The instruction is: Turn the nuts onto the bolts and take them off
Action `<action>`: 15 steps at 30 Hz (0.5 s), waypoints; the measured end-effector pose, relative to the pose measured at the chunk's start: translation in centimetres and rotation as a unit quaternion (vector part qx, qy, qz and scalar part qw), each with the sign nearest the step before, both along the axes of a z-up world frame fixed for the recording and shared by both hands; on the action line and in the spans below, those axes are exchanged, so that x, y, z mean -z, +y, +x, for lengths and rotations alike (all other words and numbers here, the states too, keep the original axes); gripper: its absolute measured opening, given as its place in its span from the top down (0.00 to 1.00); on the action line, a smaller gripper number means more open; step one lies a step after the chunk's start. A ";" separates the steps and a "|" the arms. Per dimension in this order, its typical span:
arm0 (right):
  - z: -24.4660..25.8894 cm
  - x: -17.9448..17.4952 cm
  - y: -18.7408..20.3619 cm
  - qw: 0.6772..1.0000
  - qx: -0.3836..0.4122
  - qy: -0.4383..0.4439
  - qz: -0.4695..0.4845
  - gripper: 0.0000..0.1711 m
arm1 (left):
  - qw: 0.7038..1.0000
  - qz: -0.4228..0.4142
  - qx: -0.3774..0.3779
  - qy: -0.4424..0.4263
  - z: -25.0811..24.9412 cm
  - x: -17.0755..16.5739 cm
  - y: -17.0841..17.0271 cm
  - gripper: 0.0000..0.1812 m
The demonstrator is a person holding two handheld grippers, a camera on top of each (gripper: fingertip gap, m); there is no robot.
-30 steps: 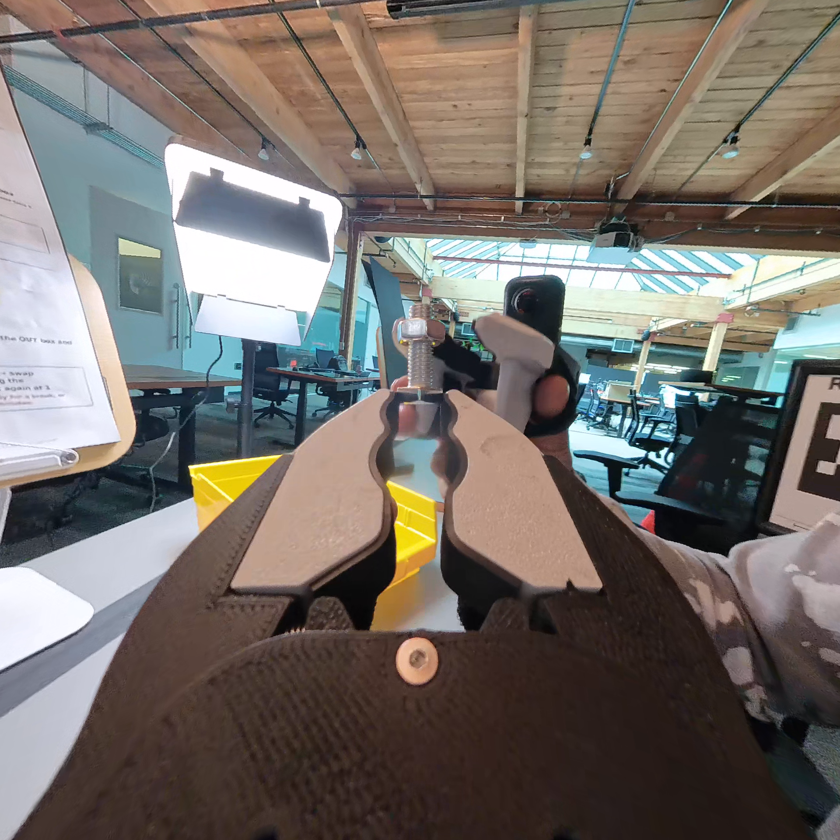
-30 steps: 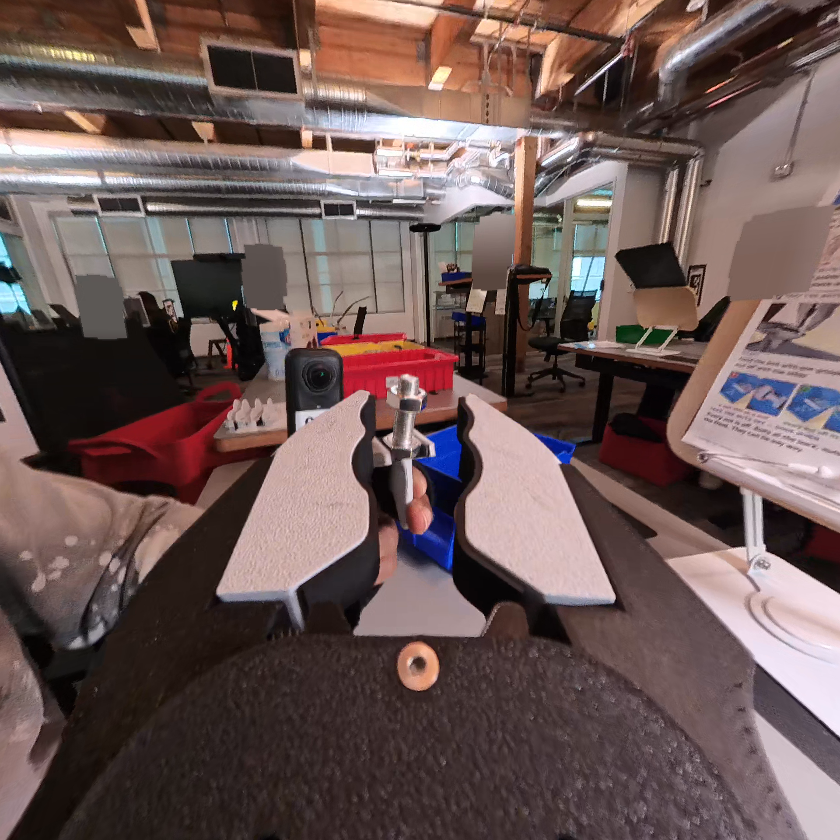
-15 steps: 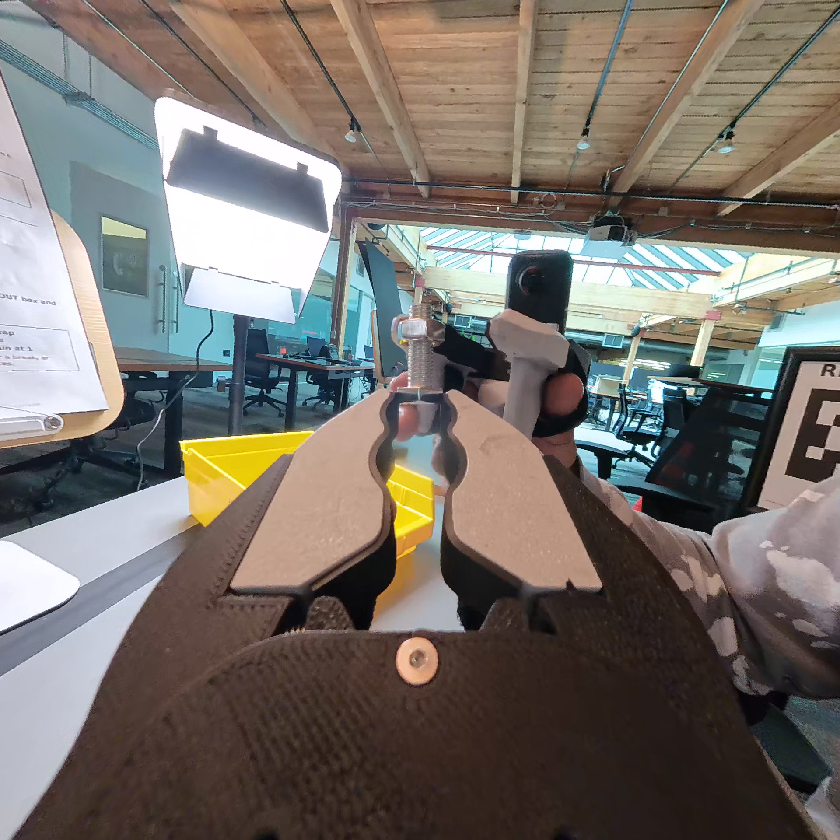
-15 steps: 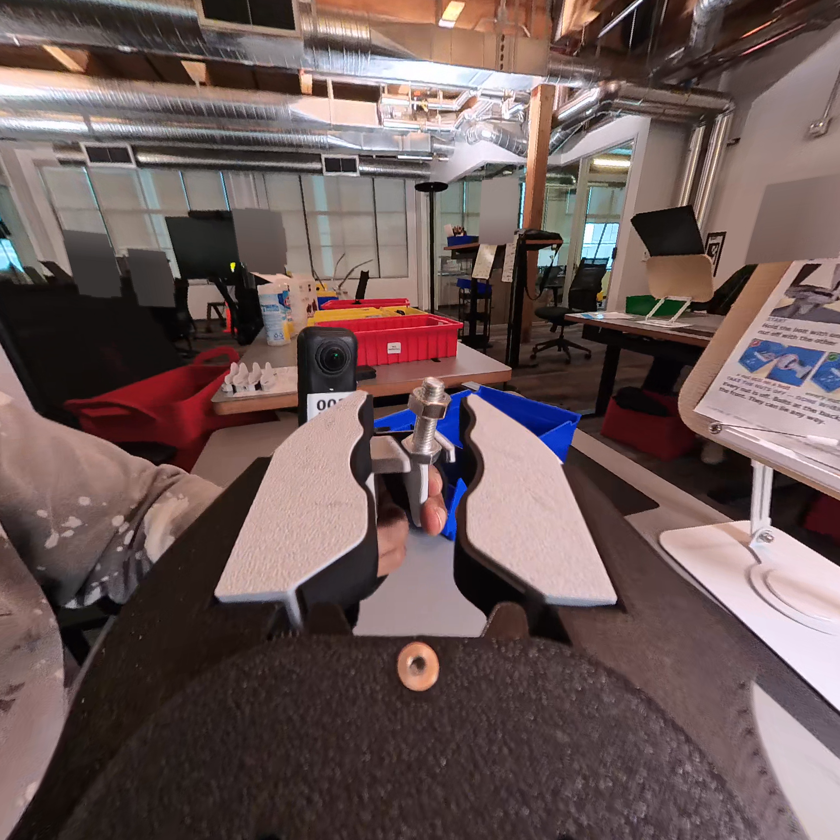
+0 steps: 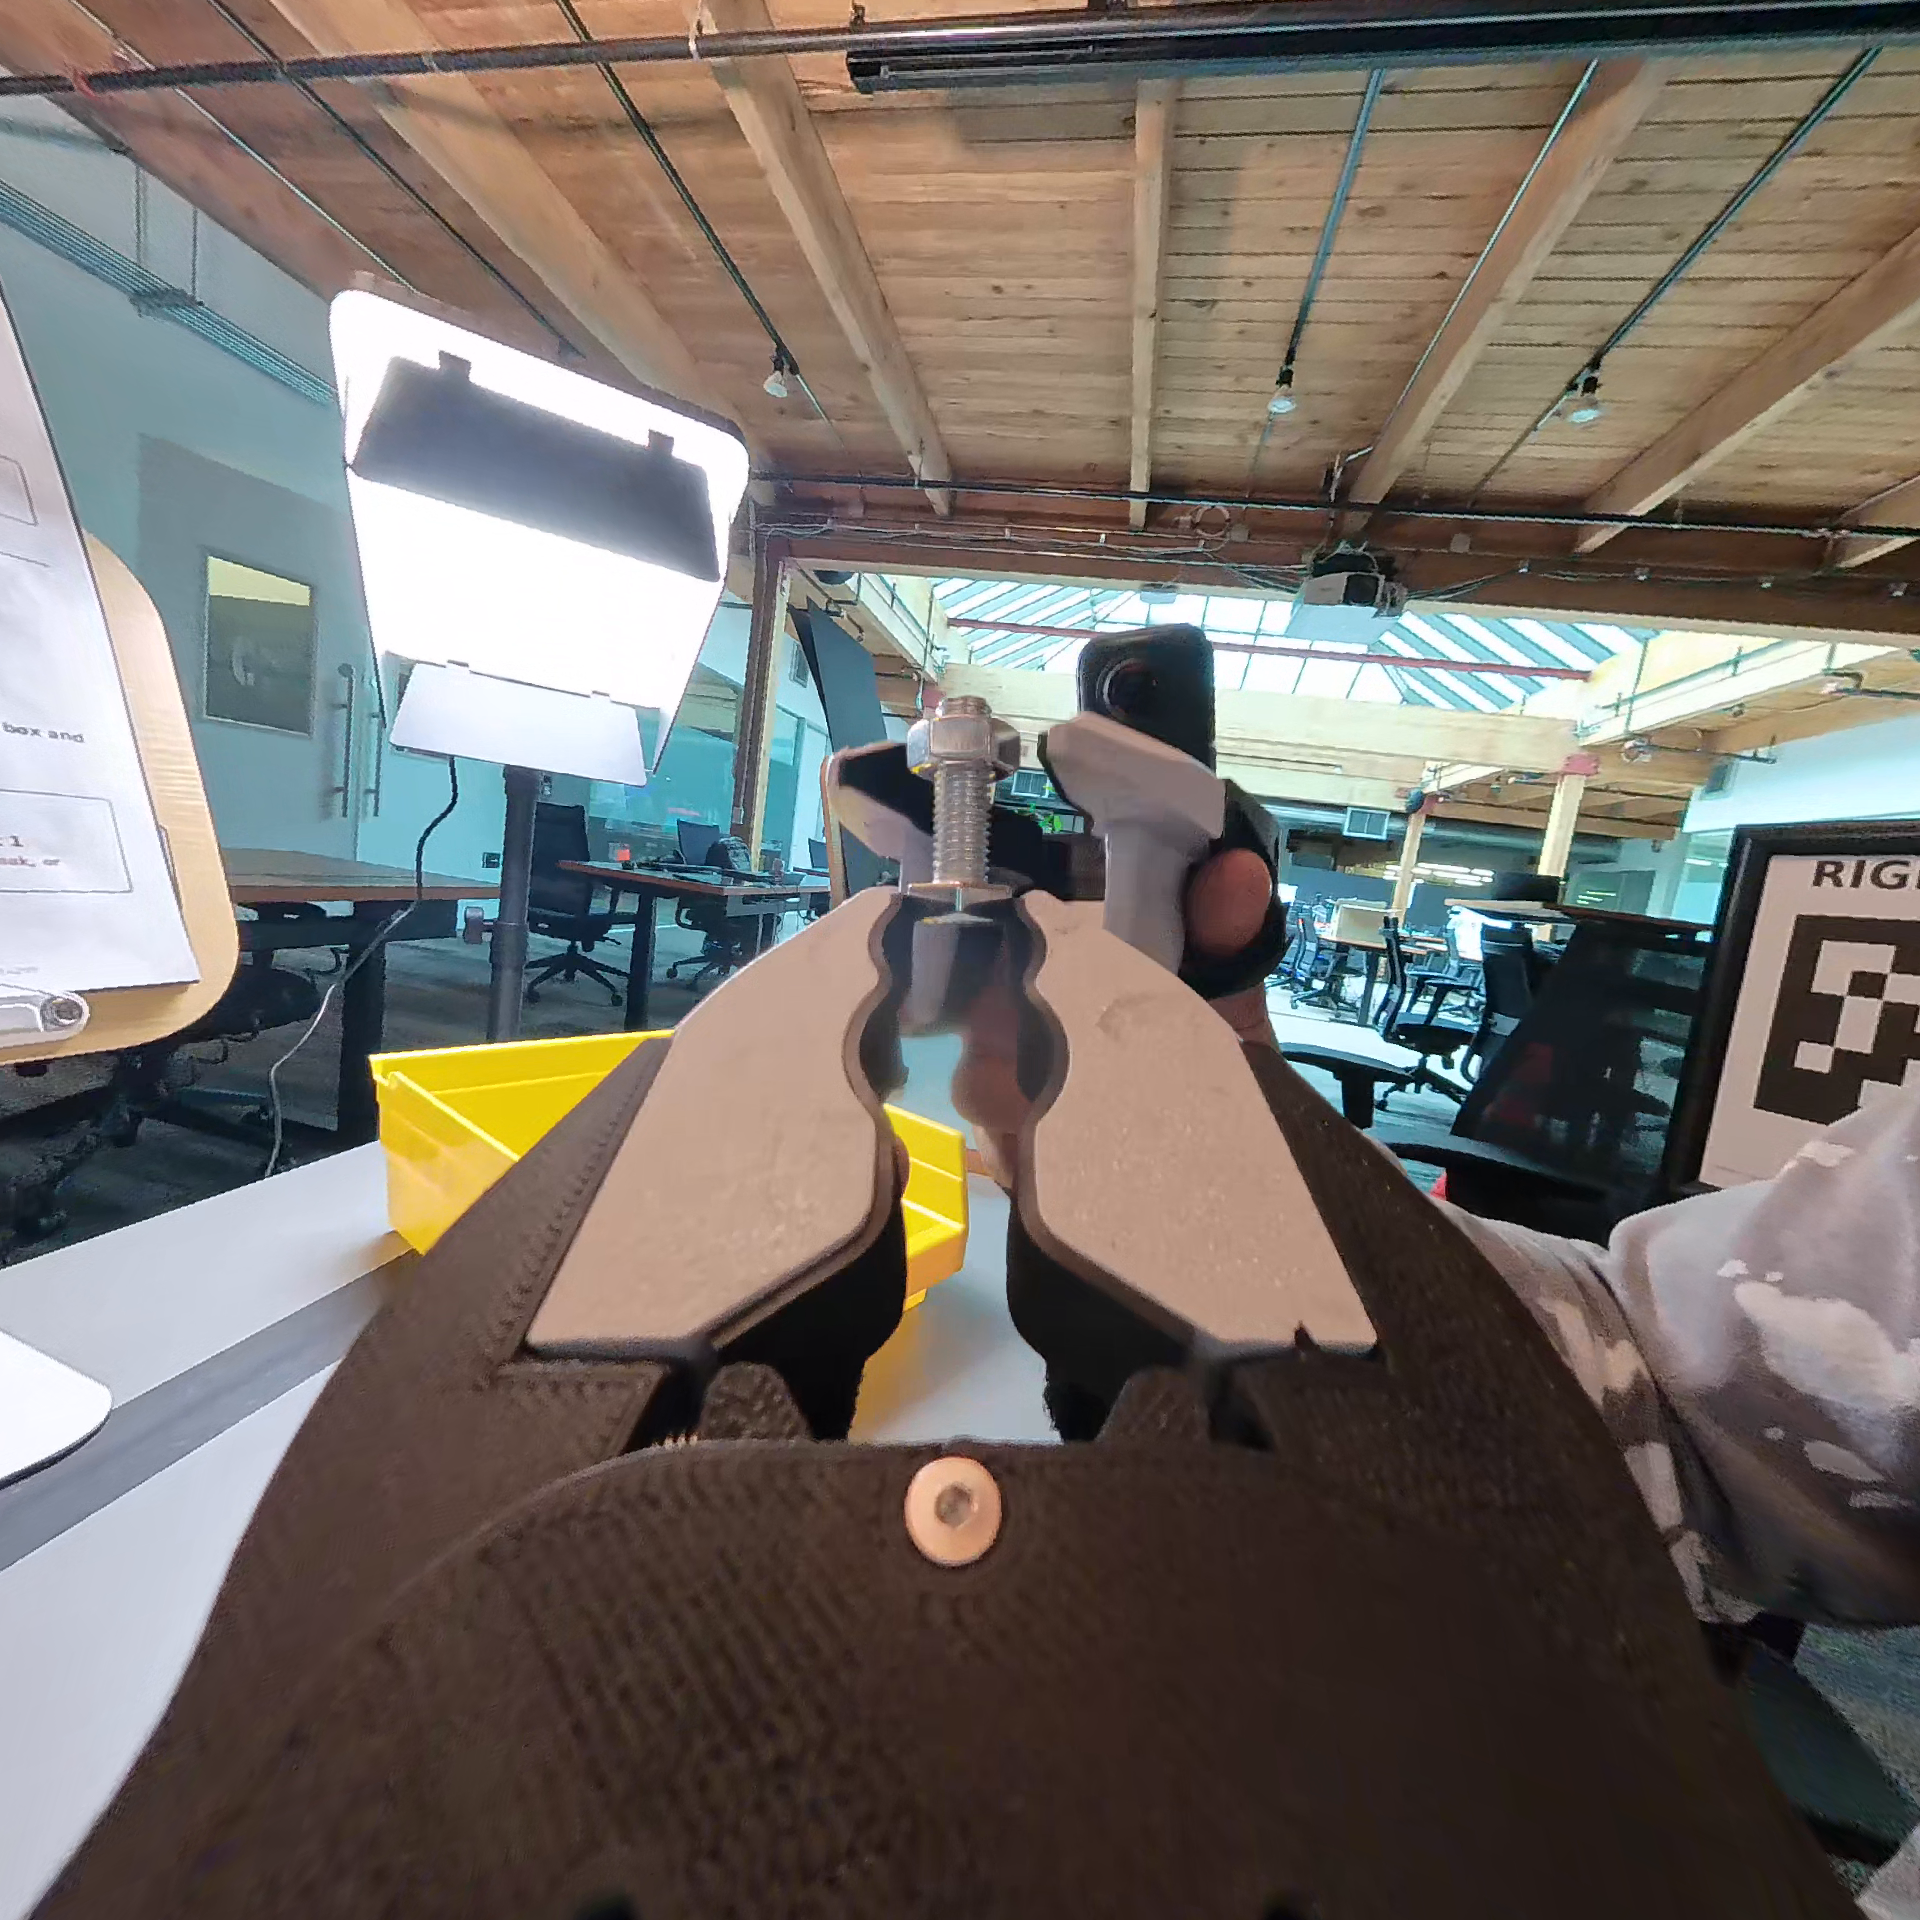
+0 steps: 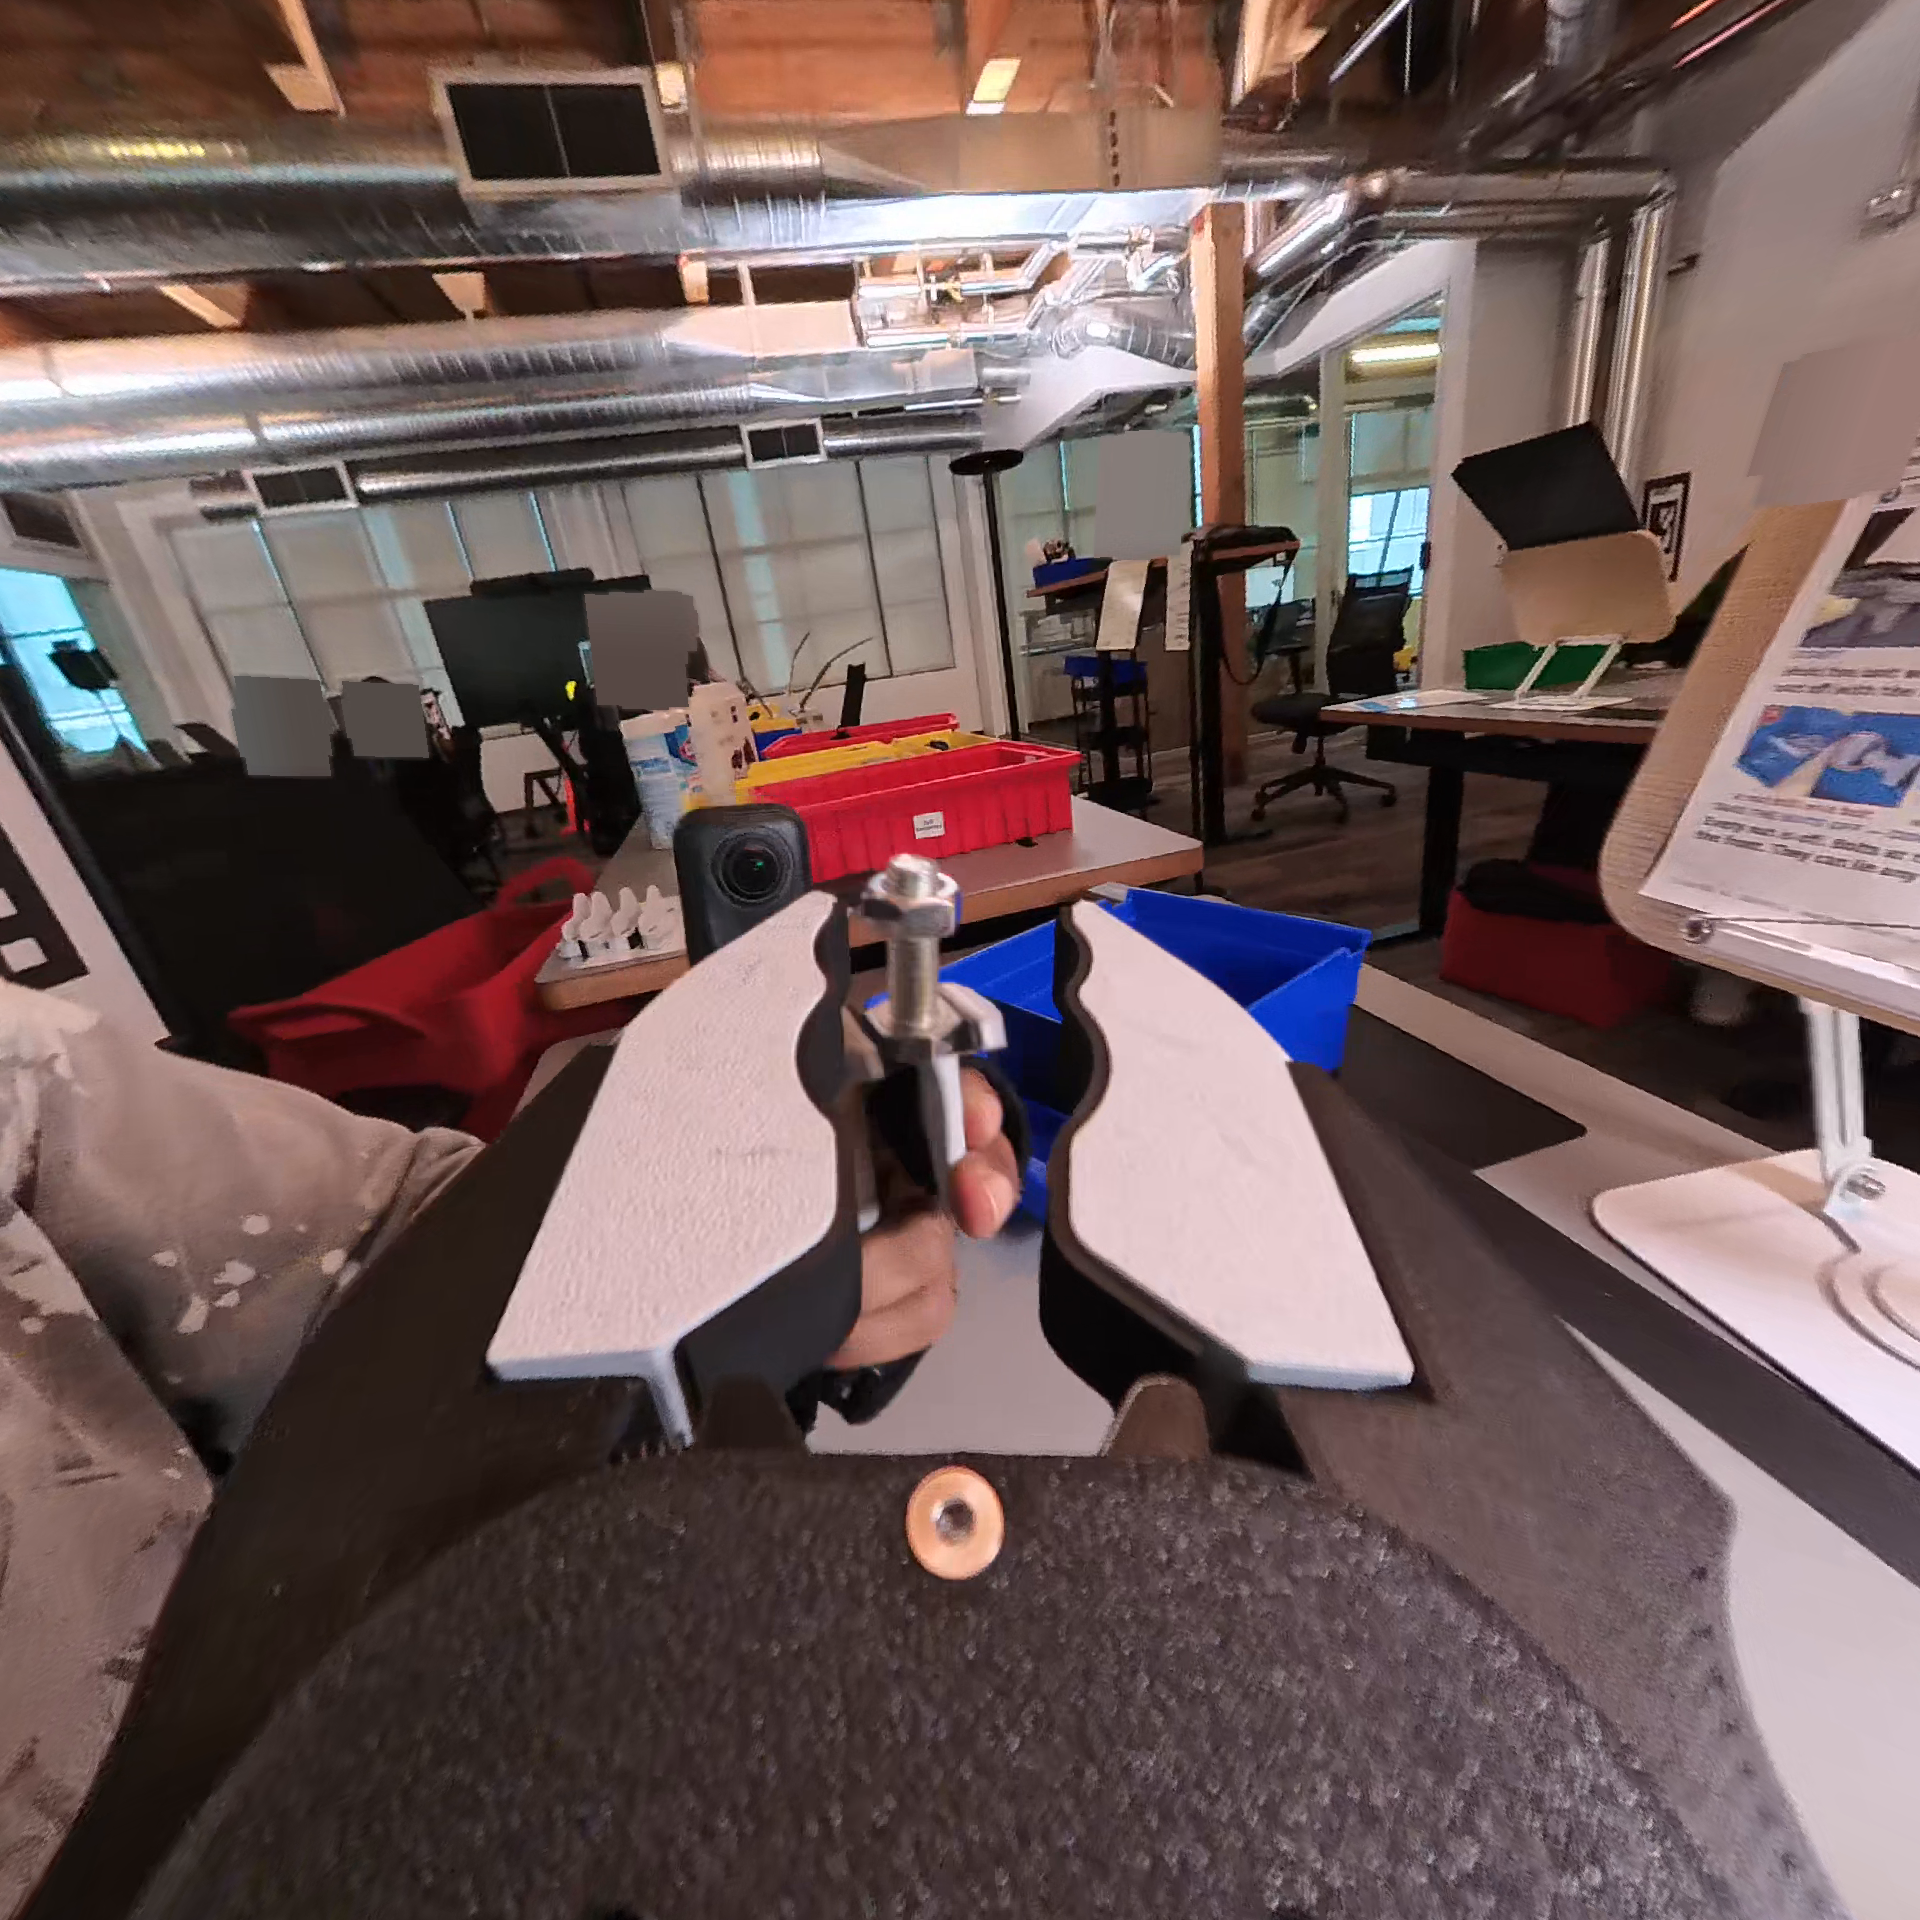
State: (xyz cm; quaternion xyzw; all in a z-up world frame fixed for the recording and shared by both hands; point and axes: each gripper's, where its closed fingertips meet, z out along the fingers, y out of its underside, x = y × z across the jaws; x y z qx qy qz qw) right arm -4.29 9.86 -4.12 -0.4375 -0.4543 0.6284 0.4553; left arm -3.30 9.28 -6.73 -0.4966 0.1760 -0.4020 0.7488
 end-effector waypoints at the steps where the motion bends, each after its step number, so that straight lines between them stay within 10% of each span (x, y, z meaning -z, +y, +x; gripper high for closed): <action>1: -0.1 -0.1 -0.1 1.000 0.002 0.002 -0.002 0.78 | 1.000 0.003 0.002 0.000 0.1 0.1 -0.1 0.90; 15: 0.4 -0.3 1.6 0.997 0.073 0.001 0.008 0.88 | 0.999 0.020 -0.027 0.008 -0.3 -0.3 -0.4 0.90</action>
